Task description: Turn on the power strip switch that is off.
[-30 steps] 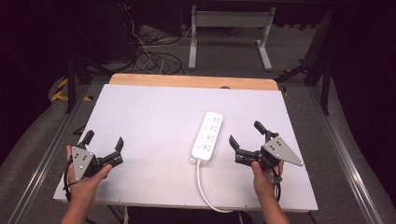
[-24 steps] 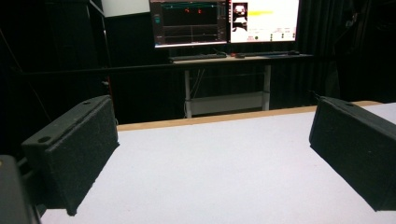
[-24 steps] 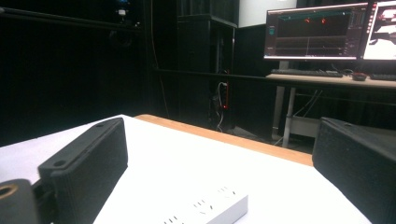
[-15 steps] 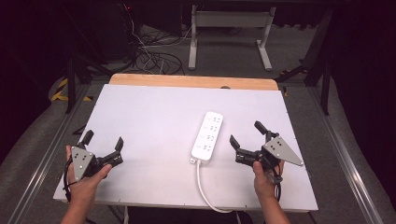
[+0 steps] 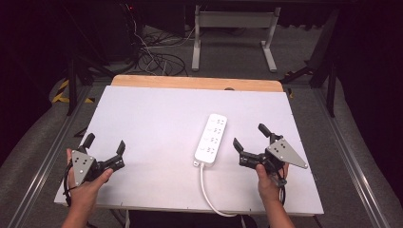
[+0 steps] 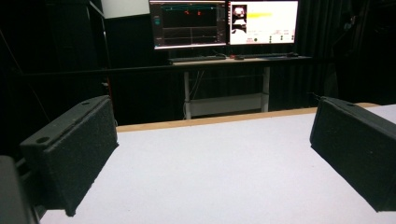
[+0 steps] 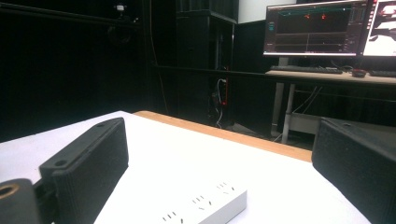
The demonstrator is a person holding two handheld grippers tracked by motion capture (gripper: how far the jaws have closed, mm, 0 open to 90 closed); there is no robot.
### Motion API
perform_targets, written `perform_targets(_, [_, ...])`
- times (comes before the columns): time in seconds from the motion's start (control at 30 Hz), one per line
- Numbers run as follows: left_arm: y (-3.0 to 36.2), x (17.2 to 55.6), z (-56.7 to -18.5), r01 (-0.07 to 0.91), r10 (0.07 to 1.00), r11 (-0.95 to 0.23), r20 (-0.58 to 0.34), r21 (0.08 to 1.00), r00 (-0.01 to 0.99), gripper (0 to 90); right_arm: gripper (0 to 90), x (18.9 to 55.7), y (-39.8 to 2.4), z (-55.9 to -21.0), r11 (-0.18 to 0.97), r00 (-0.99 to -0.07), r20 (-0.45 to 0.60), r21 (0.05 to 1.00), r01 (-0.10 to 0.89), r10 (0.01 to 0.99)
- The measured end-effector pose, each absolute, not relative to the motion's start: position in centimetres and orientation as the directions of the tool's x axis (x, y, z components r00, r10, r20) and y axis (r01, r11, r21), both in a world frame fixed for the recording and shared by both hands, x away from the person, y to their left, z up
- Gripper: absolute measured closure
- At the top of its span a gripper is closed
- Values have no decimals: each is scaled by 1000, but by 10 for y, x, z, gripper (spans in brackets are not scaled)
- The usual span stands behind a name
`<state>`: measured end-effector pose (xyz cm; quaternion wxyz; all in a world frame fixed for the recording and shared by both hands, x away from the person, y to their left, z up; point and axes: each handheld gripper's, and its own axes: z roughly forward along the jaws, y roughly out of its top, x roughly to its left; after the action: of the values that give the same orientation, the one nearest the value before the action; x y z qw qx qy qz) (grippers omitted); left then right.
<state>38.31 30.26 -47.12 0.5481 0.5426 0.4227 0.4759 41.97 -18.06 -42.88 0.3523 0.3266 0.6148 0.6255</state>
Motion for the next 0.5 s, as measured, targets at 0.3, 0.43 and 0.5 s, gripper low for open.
perform_targets(0.3, [301, 386, -472, -59, 979, -49, 59, 997, 195, 11, 45, 422, -182, -431, 4, -533, -18, 1000, -28, 846])
perform_targets(0.43, [301, 385, -472, -61, 979, -44, 55, 997, 194, 11, 46, 422, -183, -431, 5, -529, -18, 1000, -26, 848])
perform_targets(0.5, [302, 385, -472, -61, 980, -47, 58, 997, 192, 11, 46, 423, -183, -431, 7, -529, -20, 1000, -26, 849])
